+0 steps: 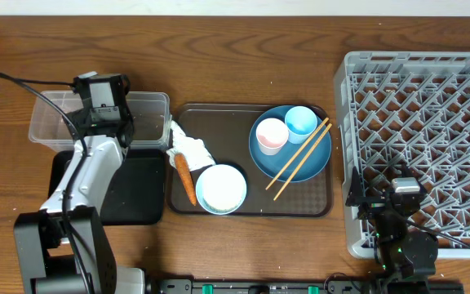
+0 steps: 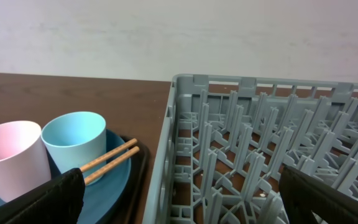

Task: Sort waste into correct bins and load items into the dishwasher rack
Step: 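Lift the wrapper and drop it into the clear plastic bin, then move the left gripper to the white tissue and grasp it, then carry the tissue left and release it into the clear bin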

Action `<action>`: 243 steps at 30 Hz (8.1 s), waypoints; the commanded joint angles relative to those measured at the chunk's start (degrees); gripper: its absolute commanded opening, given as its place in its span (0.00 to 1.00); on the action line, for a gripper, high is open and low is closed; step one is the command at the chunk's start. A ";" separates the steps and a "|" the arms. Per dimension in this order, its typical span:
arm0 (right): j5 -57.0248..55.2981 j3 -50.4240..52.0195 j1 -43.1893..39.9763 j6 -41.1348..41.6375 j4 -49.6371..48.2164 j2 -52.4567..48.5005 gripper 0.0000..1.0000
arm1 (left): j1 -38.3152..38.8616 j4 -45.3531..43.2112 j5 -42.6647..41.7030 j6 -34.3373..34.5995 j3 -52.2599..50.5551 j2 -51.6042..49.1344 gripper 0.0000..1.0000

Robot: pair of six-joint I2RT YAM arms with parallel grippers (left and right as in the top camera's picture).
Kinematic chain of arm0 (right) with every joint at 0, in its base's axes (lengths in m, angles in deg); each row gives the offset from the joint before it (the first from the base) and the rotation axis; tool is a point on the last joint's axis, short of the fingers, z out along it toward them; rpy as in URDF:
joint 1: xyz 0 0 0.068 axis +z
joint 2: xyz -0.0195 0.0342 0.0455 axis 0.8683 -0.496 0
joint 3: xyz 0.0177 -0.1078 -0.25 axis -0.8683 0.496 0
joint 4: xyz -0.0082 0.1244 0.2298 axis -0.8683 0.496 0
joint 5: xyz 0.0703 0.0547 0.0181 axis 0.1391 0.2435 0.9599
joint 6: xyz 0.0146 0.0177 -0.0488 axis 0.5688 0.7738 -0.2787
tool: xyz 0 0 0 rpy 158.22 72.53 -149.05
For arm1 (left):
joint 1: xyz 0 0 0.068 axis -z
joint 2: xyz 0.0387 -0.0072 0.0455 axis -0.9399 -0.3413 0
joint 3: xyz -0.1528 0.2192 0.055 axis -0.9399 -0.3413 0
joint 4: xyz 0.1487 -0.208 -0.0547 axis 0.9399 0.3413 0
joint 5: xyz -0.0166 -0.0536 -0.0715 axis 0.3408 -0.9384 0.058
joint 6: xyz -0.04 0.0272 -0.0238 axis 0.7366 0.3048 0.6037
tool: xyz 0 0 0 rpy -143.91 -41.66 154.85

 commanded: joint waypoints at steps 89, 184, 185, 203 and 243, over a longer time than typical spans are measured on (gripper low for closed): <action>0.13 0.07 -0.63 0.79 0.24 0.02 0.99 | 22.75 10.67 -27.34 -0.83 -0.66 -6.29 0.34; 0.13 0.07 -0.63 0.79 0.24 -0.31 0.99 | 7.65 5.49 -4.20 23.12 -1.20 1.70 0.09; 0.15 0.07 -0.63 0.79 0.24 -0.31 0.99 | 7.65 5.42 -4.20 23.12 -1.20 1.46 0.09; 0.15 0.07 -0.63 0.79 0.24 -0.31 0.99 | 7.65 5.11 -7.17 23.06 -1.20 1.36 0.54; 0.15 0.09 -0.63 0.79 0.24 -0.31 0.99 | 7.72 45.81 -37.73 22.82 -1.20 17.59 0.23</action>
